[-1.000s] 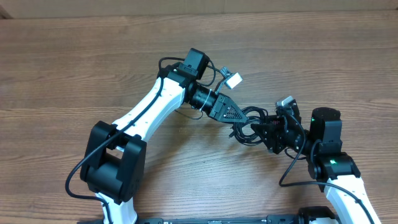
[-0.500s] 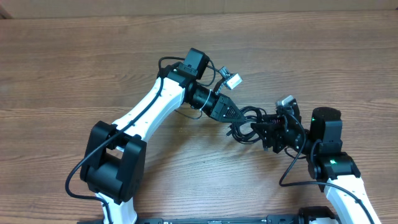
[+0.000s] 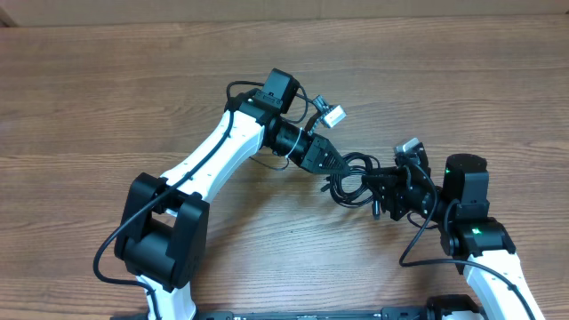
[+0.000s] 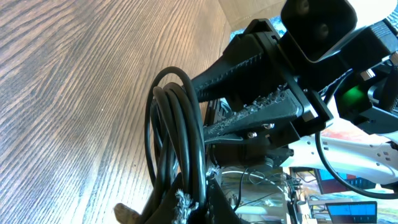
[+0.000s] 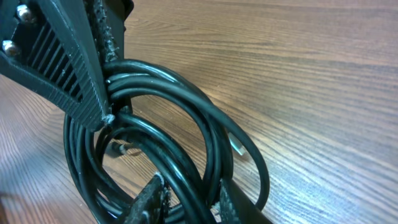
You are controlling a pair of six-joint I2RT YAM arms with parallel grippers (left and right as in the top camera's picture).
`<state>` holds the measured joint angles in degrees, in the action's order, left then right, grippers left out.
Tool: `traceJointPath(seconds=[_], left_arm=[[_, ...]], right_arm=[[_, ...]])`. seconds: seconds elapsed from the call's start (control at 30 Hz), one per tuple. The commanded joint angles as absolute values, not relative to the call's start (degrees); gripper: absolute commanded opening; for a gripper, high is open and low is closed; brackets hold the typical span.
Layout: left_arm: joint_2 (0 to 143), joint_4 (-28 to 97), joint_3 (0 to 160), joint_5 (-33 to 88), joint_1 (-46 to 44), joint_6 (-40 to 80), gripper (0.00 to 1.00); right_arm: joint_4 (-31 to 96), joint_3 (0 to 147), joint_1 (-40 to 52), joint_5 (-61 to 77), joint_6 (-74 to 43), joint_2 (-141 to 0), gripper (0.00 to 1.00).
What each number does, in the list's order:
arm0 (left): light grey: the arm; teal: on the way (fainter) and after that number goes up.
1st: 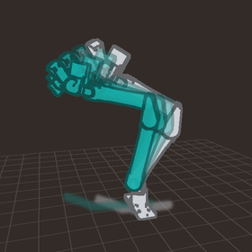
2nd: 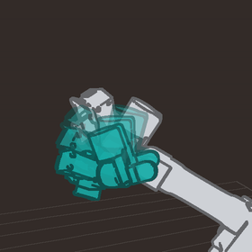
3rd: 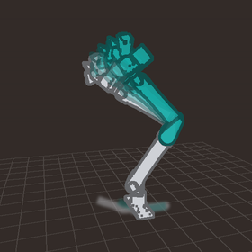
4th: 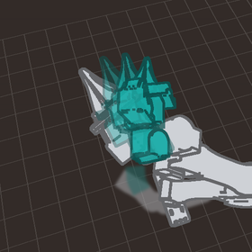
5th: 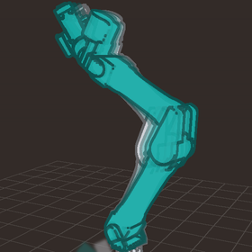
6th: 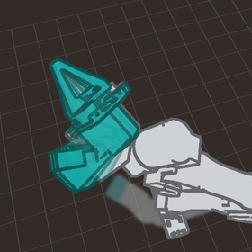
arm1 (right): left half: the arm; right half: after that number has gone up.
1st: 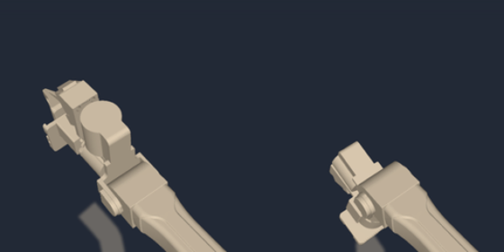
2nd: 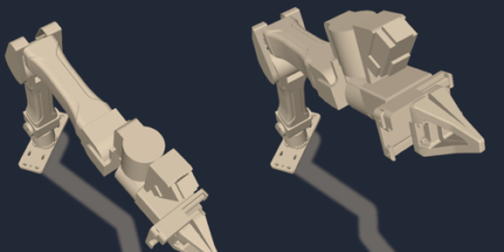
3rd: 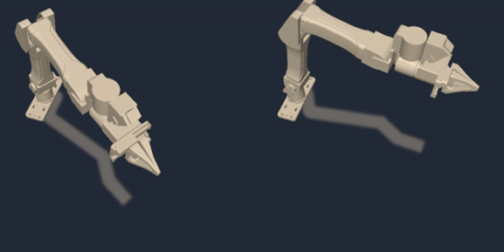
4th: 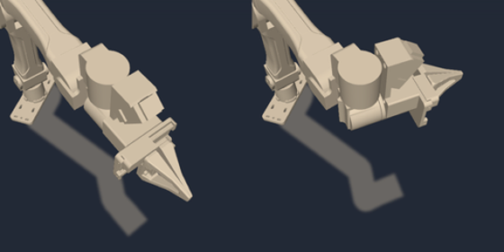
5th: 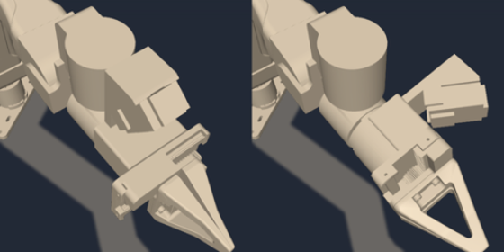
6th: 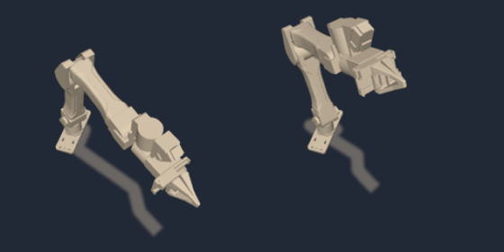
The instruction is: Untangle cables
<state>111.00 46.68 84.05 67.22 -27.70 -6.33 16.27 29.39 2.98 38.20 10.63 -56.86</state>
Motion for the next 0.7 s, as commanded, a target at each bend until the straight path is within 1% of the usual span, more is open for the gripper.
traceJointPath(seconds=[0.0, 0.03, 0.23, 0.37, 0.43, 0.57, 0.67], left_arm=[[109.6, 46.3, 85.3, 68.4, -27.4, -6.2, 0.04], [109.6, 46.3, 85.3, 68.4, -27.4, -6.2, 0.04], [109.6, 46.3, 85.3, 67.5, -27.4, -6.2, 0.04], [109.6, 47.0, 85.3, 65.1, -27.4, -6.2, 0.04], [109.6, 47.5, 85.3, 63.3, -27.4, -6.2, 0.04], [109.6, 48.8, 85.3, 55.7, -27.4, -6.1, 0.04], [109.6, 49.5, 85.3, 50.0, -27.3, -4.8, 0.04]], right_arm=[[16.5, 30.5, 2.9, 39.1, 10.6, -56.6, 0.21], [16.6, 30.5, 2.9, 39.1, 10.6, -56.6, 0.17], [16.6, 30.5, 2.9, 38.9, 10.6, -56.6, 0.04], [16.6, 30.5, 2.9, 36.1, 10.3, -56.7, 0.04], [16.6, 30.5, 2.9, 33.8, 7.8, -56.7, 0.04], [17.1, 30.5, 2.9, 28.0, 2.6, -56.6, 0.04], [18.5, 30.5, 2.9, 21.1, -1.7, -56.7, 0.04]])
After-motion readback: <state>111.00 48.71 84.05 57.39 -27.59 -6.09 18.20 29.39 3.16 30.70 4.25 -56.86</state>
